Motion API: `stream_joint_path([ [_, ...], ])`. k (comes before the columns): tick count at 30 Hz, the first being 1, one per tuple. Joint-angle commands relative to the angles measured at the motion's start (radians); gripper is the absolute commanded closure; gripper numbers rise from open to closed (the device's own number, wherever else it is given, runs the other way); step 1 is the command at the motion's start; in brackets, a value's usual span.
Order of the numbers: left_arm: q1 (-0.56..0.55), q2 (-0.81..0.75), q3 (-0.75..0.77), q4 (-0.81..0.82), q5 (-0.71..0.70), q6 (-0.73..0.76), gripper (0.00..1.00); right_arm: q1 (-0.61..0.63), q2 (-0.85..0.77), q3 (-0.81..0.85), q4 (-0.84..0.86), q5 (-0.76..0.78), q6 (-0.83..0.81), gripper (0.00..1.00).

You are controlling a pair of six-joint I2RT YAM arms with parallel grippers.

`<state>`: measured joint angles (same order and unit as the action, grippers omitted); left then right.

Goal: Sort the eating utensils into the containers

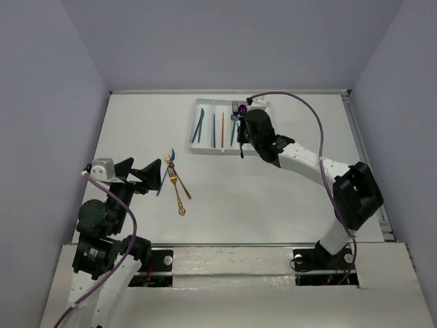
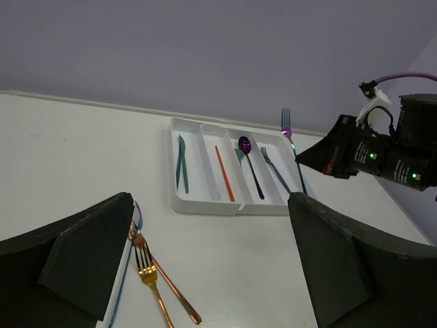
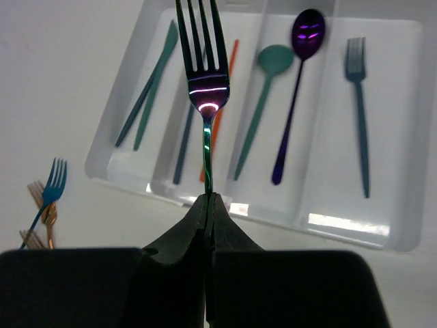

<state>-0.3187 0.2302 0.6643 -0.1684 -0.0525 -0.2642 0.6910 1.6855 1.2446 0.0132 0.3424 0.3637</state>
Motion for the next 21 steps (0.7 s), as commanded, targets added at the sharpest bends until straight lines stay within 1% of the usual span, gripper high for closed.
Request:
stream_joint_path([
  [1, -0.002, -0.015, 0.017, 0.044, 0.016, -0.004, 0.01, -0.151, -0.023, 0.004, 0.051, -0.100, -0.005, 1.00],
  [3, -0.002, -0.017, 0.017, 0.043, 0.014, -0.003, 0.01, -0.203, 0.005, 0.022, 0.057, -0.155, -0.008, 1.00],
  [4, -0.002, -0.017, 0.017, 0.041, 0.016, -0.004, 0.01, -0.241, 0.022, 0.036, 0.053, -0.157, -0.015, 1.00],
  [6, -0.011, -0.017, 0.017, 0.041, 0.016, -0.003, 0.01, -0.274, 0.063, 0.104, 0.025, -0.178, -0.043, 1.00],
  [7, -0.011, -0.014, 0.017, 0.041, 0.016, -0.003, 0.01, -0.303, 0.109, 0.130, 0.015, -0.190, -0.051, 1.00],
  [11, -0.011, -0.012, 0.017, 0.040, 0.013, -0.003, 0.01, -0.366, 0.213, 0.223, -0.010, -0.232, -0.075, 1.00],
  [13, -0.020, -0.012, 0.017, 0.040, 0.013, -0.001, 0.01, -0.396, 0.262, 0.263, -0.056, -0.259, -0.078, 1.00],
  [21, -0.020, 0.000, 0.018, 0.046, 0.013, -0.001, 0.01, -0.406, 0.345, 0.311, -0.074, -0.281, -0.089, 1.00],
])
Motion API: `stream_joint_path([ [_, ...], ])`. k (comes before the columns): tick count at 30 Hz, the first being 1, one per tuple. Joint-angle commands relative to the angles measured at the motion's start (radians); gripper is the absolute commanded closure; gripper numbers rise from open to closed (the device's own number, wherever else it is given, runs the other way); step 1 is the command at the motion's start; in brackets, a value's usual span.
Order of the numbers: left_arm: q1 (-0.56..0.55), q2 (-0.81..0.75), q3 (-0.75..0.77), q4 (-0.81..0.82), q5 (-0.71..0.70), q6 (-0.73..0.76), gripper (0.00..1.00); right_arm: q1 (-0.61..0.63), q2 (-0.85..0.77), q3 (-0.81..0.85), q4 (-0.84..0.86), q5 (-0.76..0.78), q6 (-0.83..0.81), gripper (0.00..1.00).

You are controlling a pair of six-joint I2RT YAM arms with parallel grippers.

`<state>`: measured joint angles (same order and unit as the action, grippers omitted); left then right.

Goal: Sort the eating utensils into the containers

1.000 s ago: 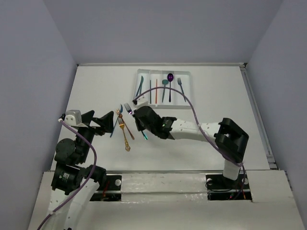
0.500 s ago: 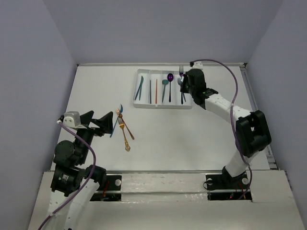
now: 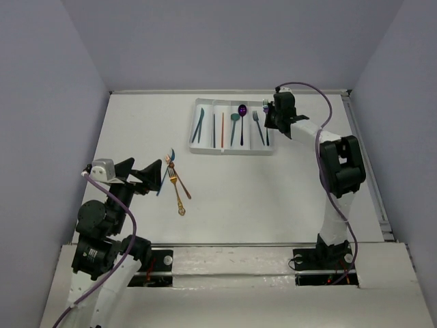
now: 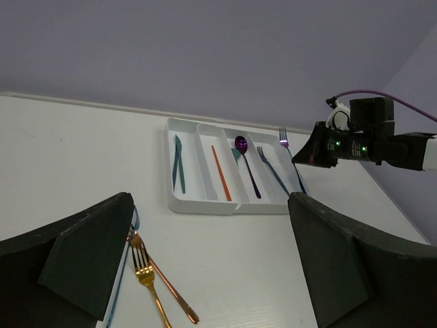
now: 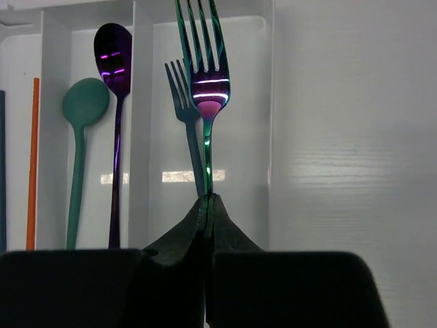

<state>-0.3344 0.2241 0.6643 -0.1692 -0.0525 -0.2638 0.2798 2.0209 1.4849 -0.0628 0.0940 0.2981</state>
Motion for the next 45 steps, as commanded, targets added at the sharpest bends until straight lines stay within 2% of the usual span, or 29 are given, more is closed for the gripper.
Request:
stream_joint_path([
  [1, -0.005, 0.006, 0.018, 0.043, 0.013, -0.002, 0.01, 0.006, 0.016, 0.074, 0.001, -0.033, -0.022, 1.00],
  [7, -0.005, 0.009, 0.018, 0.045, 0.013, -0.003, 0.01, 0.006, 0.050, 0.066, 0.004, -0.043, -0.019, 0.98],
  [13, -0.005, 0.012, 0.018, 0.042, 0.010, -0.003, 0.01, 0.006, 0.058, 0.098, -0.025, -0.020, -0.020, 0.69],
  [14, -0.005, 0.012, 0.018, 0.042, 0.008, -0.003, 0.01, 0.006, 0.039, 0.098, -0.028, -0.022, -0.025, 0.58],
  [16, -0.005, 0.012, 0.018, 0.043, 0.009, -0.003, 0.01, 0.006, -0.005, 0.084, -0.020, -0.046, -0.033, 0.47],
  [18, -0.005, 0.014, 0.018, 0.046, 0.010, -0.002, 0.01, 0.006, -0.043, 0.069, -0.014, -0.071, -0.030, 0.43],
  [21, -0.005, 0.015, 0.018, 0.046, 0.010, -0.002, 0.01, 0.024, -0.114, -0.006, 0.020, -0.138, -0.024, 0.41],
  [25, 0.005, 0.015, 0.018, 0.046, 0.008, -0.003, 0.01, 0.140, -0.244, -0.133, 0.089, -0.160, -0.027, 0.41],
  [29, 0.005, 0.021, 0.018, 0.043, 0.010, -0.002, 0.01, 0.365, -0.284, -0.241, 0.123, -0.158, -0.028, 0.41],
  [31, 0.005, 0.024, 0.018, 0.042, 0.010, -0.003, 0.01, 0.439, -0.280, -0.248, 0.118, -0.149, -0.040, 0.41],
  [32, 0.005, 0.023, 0.018, 0.040, 0.011, -0.003, 0.01, 0.505, -0.268, -0.245, 0.110, -0.128, -0.045, 0.41],
  [36, 0.005, 0.023, 0.018, 0.043, 0.013, -0.003, 0.01, 0.631, -0.200, -0.178, 0.029, -0.099, -0.071, 0.40],
  [43, 0.014, 0.015, 0.017, 0.040, 0.013, -0.003, 0.01, 0.780, -0.033, 0.000, -0.080, 0.009, -0.059, 0.42],
  [45, 0.014, 0.014, 0.017, 0.042, 0.019, -0.002, 0.01, 0.789, 0.002, 0.050, -0.104, 0.039, -0.037, 0.44],
])
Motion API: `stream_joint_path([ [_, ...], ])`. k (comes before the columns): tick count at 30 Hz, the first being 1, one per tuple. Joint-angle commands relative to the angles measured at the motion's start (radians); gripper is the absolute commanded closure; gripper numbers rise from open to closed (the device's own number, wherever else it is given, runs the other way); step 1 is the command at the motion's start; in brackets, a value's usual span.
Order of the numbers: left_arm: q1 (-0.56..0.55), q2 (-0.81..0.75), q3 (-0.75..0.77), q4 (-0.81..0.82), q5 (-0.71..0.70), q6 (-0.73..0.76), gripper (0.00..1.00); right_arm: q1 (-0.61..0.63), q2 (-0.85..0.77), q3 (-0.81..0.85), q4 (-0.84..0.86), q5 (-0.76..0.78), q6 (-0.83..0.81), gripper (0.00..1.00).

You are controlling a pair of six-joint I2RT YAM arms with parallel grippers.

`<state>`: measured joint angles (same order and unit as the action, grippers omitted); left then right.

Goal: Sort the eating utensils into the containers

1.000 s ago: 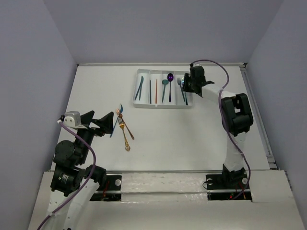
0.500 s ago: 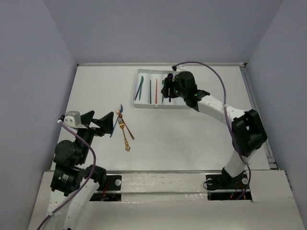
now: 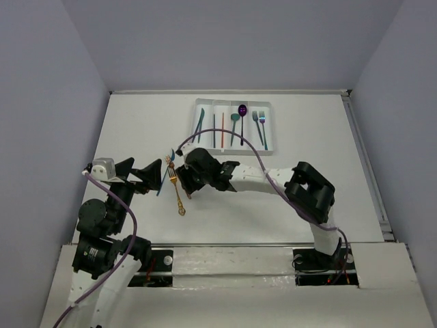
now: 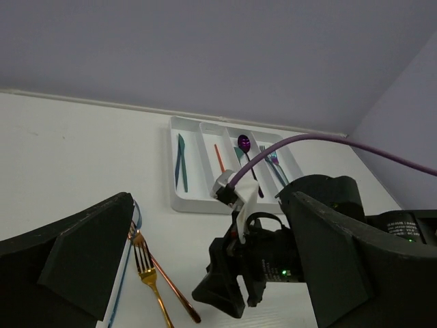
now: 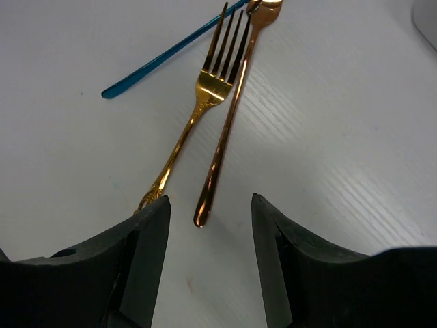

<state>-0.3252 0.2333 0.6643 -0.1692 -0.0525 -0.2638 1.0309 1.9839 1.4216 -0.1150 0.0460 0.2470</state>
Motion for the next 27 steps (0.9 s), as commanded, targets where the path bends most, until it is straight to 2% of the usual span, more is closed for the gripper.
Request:
stream_joint_path([
  [1, 0.005, 0.006, 0.017, 0.043, 0.019, -0.003, 0.01, 0.050, 0.074, 0.129, -0.057, 0.097, 0.021, 0.45],
  [4, 0.005, 0.001, 0.017, 0.042, 0.019, -0.003, 0.01, 0.073, 0.140, 0.192, -0.080, 0.088, 0.037, 0.50],
  [12, 0.005, -0.006, 0.017, 0.040, 0.017, -0.002, 0.01, 0.093, 0.269, 0.333, -0.150, 0.115, 0.051, 0.51],
  [16, 0.005, -0.009, 0.017, 0.042, 0.020, -0.002, 0.01, 0.113, 0.308, 0.353, -0.178, 0.193, 0.058, 0.54],
  [19, 0.005, -0.011, 0.017, 0.042, 0.020, -0.003, 0.01, 0.135, 0.334, 0.370, -0.196, 0.232, 0.063, 0.61],
  [24, 0.005, -0.009, 0.017, 0.042, 0.020, -0.003, 0.01, 0.153, 0.354, 0.384, -0.209, 0.301, 0.083, 0.83],
  [26, 0.005, -0.008, 0.017, 0.042, 0.020, -0.003, 0.01, 0.153, 0.355, 0.384, -0.207, 0.324, 0.092, 0.84],
  [27, 0.005, -0.009, 0.017, 0.042, 0.022, -0.003, 0.01, 0.162, 0.357, 0.385, -0.209, 0.333, 0.095, 0.90],
])
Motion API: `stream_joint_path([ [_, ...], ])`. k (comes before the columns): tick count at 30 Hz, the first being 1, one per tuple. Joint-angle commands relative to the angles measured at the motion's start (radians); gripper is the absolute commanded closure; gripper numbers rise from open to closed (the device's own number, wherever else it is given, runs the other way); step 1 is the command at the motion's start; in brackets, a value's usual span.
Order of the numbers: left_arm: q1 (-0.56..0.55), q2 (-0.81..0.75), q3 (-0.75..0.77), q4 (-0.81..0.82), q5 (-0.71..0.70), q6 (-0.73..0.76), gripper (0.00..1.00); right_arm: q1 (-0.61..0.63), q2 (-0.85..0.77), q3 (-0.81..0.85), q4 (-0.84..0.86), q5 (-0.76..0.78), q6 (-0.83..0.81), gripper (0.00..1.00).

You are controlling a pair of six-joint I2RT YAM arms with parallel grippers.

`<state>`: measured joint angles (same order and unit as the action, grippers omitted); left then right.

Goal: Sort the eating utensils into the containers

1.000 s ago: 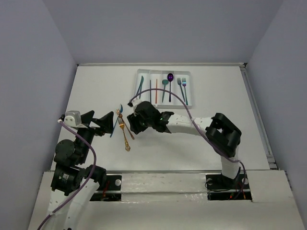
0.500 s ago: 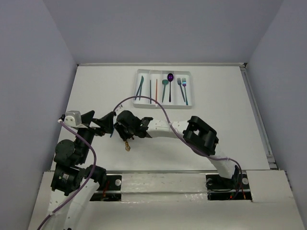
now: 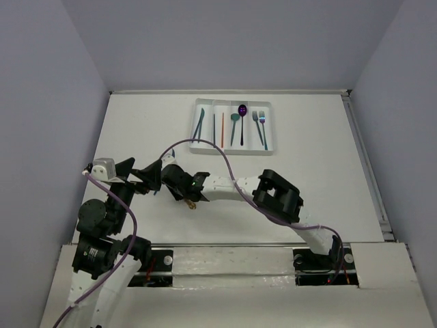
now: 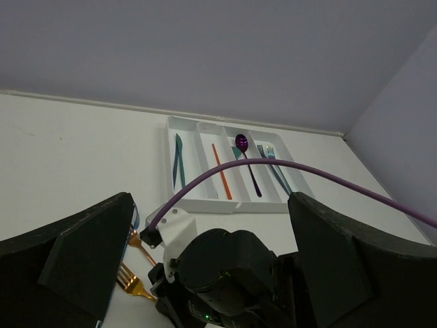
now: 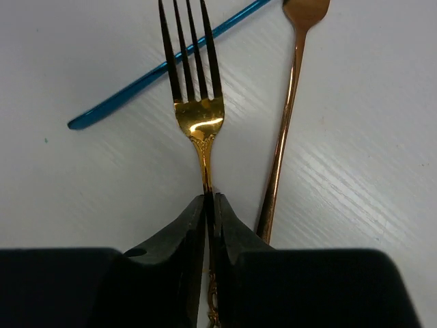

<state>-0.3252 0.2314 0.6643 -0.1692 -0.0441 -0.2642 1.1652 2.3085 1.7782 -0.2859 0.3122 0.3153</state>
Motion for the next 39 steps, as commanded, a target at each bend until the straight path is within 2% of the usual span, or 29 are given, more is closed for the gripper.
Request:
stream_joint_path([
  [1, 0.005, -0.007, 0.017, 0.042, 0.013, -0.003, 0.01, 0.028, 0.034, 0.035, -0.039, 0.094, 0.034, 0.92],
  [4, 0.005, -0.004, 0.017, 0.042, 0.012, -0.003, 0.01, 0.028, 0.034, 0.050, -0.059, 0.137, 0.065, 1.00],
  [11, 0.005, 0.000, 0.017, 0.043, 0.012, -0.003, 0.01, 0.028, -0.070, -0.012, 0.033, 0.215, 0.087, 1.00],
  [19, 0.005, 0.000, 0.017, 0.040, 0.010, -0.003, 0.01, 0.001, -0.316, -0.166, 0.257, 0.211, 0.016, 1.00],
  [22, 0.005, -0.003, 0.017, 0.040, 0.010, -0.001, 0.01, -0.080, -0.400, -0.216, 0.257, 0.189, -0.005, 1.00],
  [23, 0.005, -0.006, 0.017, 0.040, 0.012, -0.003, 0.01, -0.148, -0.438, -0.233, 0.251, 0.188, -0.007, 1.00],
  [24, 0.005, -0.006, 0.017, 0.040, 0.012, -0.003, 0.01, -0.148, -0.458, -0.253, 0.251, 0.174, -0.004, 1.00],
  [25, 0.005, -0.010, 0.015, 0.039, 0.012, -0.003, 0.01, -0.235, -0.478, -0.301, 0.255, 0.157, 0.007, 1.00],
  [30, 0.005, -0.020, 0.015, 0.039, 0.015, -0.004, 0.01, -0.517, -0.541, -0.373, 0.264, 0.091, -0.016, 1.00],
  [34, -0.005, -0.023, 0.017, 0.037, 0.016, -0.006, 0.01, -0.660, -0.493, -0.335, 0.249, 0.071, -0.056, 1.00],
  [39, -0.014, -0.021, 0.017, 0.037, 0.013, -0.004, 0.01, -0.777, -0.397, -0.240, 0.228, -0.031, -0.055, 1.00],
])
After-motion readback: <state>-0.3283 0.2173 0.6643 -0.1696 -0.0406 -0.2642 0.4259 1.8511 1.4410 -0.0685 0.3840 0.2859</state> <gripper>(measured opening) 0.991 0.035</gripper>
